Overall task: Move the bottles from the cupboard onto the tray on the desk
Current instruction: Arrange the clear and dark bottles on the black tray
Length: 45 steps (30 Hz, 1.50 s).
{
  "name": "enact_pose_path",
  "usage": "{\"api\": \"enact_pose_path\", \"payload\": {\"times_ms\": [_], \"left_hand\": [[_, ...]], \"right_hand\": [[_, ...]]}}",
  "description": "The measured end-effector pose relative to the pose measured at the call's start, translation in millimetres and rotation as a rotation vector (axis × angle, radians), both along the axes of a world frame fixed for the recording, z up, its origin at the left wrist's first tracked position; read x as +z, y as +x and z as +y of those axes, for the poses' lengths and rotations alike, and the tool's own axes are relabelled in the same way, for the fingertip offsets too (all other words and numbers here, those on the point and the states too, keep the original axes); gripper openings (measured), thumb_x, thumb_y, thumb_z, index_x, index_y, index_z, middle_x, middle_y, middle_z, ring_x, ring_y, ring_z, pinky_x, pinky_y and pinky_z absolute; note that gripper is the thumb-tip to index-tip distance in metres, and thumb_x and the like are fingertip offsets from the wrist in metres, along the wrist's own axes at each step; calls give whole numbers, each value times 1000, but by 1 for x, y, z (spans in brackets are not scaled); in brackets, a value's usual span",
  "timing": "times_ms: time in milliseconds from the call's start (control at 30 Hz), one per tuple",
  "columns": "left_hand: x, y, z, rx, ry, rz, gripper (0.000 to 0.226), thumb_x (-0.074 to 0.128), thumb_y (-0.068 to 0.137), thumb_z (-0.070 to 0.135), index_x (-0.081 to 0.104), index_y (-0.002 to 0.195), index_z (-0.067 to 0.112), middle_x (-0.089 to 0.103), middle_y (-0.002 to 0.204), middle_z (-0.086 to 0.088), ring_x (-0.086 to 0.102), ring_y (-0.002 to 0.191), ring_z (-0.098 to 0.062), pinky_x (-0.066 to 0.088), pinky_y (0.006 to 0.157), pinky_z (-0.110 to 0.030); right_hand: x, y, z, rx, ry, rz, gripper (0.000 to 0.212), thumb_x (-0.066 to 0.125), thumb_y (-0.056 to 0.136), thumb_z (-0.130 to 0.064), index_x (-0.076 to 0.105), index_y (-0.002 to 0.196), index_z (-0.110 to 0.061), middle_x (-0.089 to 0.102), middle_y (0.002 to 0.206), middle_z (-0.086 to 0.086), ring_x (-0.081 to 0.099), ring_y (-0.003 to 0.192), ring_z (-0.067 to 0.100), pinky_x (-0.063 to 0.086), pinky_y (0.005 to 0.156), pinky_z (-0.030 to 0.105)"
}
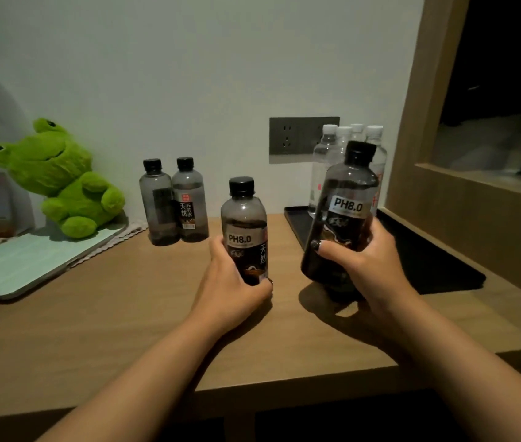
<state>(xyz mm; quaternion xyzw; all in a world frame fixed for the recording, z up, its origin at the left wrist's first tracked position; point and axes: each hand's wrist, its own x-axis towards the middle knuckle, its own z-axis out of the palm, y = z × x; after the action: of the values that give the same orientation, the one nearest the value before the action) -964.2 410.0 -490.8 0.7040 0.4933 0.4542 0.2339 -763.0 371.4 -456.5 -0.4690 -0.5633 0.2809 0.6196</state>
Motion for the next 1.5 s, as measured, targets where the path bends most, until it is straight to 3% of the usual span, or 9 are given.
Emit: {"api": "enact_pose_path", "payload": {"times_ms": [233,367,467,533,733,833,967,1167,1500], "left_hand": [[3,40,24,-22,39,52,86,80,70,24,23,135,24,45,107,12,51,107,-10,44,85,-23],[-3,42,33,-4,100,122,84,79,71,34,22,132,30,44,103,18,50,99,-5,42,75,-15],[-5,45,47,10,132,192,81,78,70,41,25,129,28,45,99,19,51,91,-4,43,68,-16],[-3,51,62,15,141,221,79,77,69,42,28,127,24,51,101,13,55,91,-9,50,71,-25],[2,64,101,100,122,275,80,78,67,44,28,126,21,53,99,5,60,90,-19,57,75,-42],[-1,64,107,93,115,272,79,78,69,44,27,127,22,53,100,5,59,89,-18,56,75,-40],[-5,63,109,78,131,260,80,77,71,43,27,129,20,53,104,5,56,91,-16,55,77,-39],[-5,62,107,23,88,213,86,77,75,39,22,138,20,56,126,-7,57,105,-20,51,85,-39],[-9,57,109,23,18,256,77,70,77,51,30,135,18,57,127,-5,56,113,-22,51,87,-39]], "right_hand": [[29,62,75,-122,-137,-172,58,77,79,-23,50,130,-17,58,113,-4,57,109,18,45,83,30],[10,81,105,-210,-123,-151,59,80,75,-23,54,128,-17,63,116,-3,59,112,19,48,93,36],[-2,87,109,-176,-121,-183,56,79,77,-21,53,126,-20,60,107,-11,57,105,11,46,86,28],[-3,89,110,-168,-112,-233,59,79,76,-21,51,128,-20,58,107,-14,55,102,7,44,83,23],[-18,85,125,-246,-132,-271,72,83,68,-34,50,131,-24,62,124,-6,57,117,14,48,102,42],[-22,89,131,-261,-230,-326,86,84,68,-36,38,139,-23,54,136,-1,51,126,19,42,105,38],[-24,87,130,-257,-429,-468,79,79,78,-27,31,140,-13,48,142,6,46,131,23,39,97,29],[-22,79,127,-401,-372,-551,82,78,78,-33,29,140,-10,36,142,9,48,124,20,41,99,31],[-25,73,127,-432,-343,-558,83,77,80,-31,28,145,-13,34,149,7,41,135,25,40,106,38]]}}
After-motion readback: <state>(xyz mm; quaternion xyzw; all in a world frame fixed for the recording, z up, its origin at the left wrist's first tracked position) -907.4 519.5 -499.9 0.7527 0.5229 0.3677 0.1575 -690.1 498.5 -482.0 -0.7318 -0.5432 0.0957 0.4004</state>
